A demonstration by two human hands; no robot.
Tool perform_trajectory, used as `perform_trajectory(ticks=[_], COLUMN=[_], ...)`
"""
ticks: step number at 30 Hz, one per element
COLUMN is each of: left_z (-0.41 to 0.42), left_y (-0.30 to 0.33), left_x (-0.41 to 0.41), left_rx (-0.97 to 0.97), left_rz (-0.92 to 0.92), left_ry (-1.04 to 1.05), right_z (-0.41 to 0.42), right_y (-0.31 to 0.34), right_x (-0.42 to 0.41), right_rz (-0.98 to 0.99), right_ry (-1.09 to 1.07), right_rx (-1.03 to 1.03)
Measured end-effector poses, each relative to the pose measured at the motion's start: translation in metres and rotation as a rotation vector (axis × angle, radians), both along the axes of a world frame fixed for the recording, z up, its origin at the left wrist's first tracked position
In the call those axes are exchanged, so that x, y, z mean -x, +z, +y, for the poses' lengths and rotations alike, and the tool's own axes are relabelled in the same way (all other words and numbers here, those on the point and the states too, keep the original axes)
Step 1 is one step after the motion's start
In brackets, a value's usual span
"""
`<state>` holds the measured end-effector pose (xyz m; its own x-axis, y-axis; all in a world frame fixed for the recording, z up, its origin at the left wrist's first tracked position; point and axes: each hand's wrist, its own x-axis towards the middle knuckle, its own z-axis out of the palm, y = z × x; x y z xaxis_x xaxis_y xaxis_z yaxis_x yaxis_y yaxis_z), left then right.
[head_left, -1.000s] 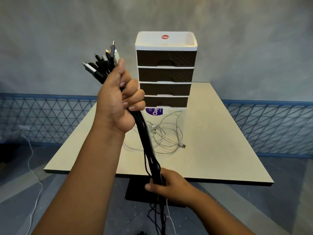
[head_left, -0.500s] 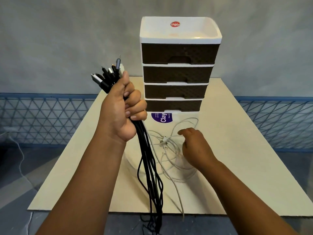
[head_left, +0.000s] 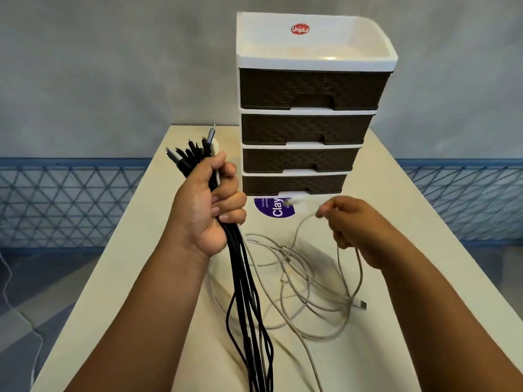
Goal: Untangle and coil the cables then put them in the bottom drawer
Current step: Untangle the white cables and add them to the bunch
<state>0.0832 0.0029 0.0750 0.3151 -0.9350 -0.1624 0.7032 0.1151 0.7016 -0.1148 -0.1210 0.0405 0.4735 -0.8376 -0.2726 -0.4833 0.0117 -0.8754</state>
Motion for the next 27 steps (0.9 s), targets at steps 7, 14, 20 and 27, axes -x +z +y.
perform_trajectory(ticks=[7, 14, 20, 27], left_z=[-0.010, -0.011, -0.008, -0.007], left_y=[-0.006, -0.003, -0.007, -0.006], left_x=[0.014, 0.035, 0.041, 0.016], left_rx=[-0.095, -0.073, -0.157, -0.015], left_rz=[-0.076, -0.226, -0.307, -0.039], left_ry=[-0.006, 0.054, 0.161, 0.175], right_z=[0.051, 0.091, 0.103, 0.139], right_y=[0.049, 0.037, 0.032, -0.017], right_x=[-0.023, -0.056, -0.055, -0.031], right_rz=[-0.664, -0.482, -0.218, -0.372], right_ry=[0.005, 0.096, 0.091, 0.208], right_rx=[-0.169, 0.338, 0.634, 0.438])
